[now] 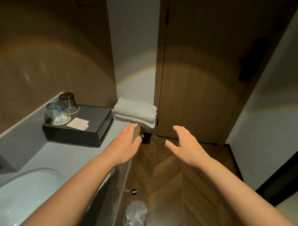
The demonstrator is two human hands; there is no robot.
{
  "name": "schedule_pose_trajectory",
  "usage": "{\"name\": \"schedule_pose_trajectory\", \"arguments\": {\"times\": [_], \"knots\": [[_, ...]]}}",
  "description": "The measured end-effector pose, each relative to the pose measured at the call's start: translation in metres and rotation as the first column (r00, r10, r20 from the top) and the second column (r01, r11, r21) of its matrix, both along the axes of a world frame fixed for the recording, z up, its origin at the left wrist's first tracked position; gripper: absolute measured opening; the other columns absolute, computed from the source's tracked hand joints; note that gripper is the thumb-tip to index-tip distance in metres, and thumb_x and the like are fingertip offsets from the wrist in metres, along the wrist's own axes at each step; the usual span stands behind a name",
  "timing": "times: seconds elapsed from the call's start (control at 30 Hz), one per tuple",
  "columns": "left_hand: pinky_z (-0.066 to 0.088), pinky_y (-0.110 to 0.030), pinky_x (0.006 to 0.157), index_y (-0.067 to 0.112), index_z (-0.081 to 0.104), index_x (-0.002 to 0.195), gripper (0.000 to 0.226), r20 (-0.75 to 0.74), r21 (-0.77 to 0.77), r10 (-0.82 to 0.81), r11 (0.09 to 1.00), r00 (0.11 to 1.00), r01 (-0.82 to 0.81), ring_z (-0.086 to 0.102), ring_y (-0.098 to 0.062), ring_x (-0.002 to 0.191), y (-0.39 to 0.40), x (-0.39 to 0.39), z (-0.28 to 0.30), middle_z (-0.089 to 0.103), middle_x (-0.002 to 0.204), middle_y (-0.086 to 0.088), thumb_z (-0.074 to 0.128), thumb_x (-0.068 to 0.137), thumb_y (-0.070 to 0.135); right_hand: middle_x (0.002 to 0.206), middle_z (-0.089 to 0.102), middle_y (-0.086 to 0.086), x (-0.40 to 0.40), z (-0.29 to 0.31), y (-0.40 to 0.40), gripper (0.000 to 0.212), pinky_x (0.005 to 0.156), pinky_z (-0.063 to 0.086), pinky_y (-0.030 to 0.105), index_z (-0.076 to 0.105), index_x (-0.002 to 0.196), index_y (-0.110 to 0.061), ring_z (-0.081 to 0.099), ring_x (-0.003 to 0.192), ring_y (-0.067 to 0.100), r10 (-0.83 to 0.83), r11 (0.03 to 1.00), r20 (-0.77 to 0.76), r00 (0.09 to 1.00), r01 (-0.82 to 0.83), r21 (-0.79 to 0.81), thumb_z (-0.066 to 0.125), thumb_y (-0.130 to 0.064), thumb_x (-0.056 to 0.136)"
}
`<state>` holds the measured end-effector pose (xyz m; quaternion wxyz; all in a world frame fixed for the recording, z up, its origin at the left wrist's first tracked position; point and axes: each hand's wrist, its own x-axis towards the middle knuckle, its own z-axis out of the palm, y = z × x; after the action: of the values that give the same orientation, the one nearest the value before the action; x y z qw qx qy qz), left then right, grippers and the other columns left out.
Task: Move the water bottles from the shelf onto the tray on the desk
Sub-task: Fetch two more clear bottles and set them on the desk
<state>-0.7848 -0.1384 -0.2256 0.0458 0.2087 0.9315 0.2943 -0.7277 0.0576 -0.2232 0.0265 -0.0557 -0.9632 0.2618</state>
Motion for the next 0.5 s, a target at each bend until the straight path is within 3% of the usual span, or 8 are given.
{"name": "schedule_pose_trajectory", "arguments": {"times": [0.27,0.5], "knots": [[0.019,-0.037,0.118,0.017,0.017,0.151,0.059,0.056,0.010,0.071,0.997,0.996,-0.072,0.014,-0.017,0.146,0.086,-0.106,-0.031,0.019,0.158,-0.002,0.040,0.099,0.036,0.158,0.016,0.000,-0.112,-0.021,0.088,0.070,0.114,0.019,0.031,0.017,0.150,-0.017,0.008,0.146,0.016,0.081,0.997,0.046,0.996,-0.081,-0.015,0.047,-0.046,0.093],[0.018,-0.034,0.117,0.017,0.019,0.150,0.058,0.170,0.024,0.237,0.969,0.957,-0.244,0.020,-0.021,0.144,0.145,-0.176,-0.056,0.021,0.157,-0.005,0.040,0.099,0.034,0.151,0.029,0.005,-0.205,-0.018,0.153,0.061,0.113,0.023,0.033,0.026,0.144,-0.011,0.016,0.144,0.022,0.285,0.955,0.115,0.952,-0.292,0.050,0.046,-0.041,0.094]]}}
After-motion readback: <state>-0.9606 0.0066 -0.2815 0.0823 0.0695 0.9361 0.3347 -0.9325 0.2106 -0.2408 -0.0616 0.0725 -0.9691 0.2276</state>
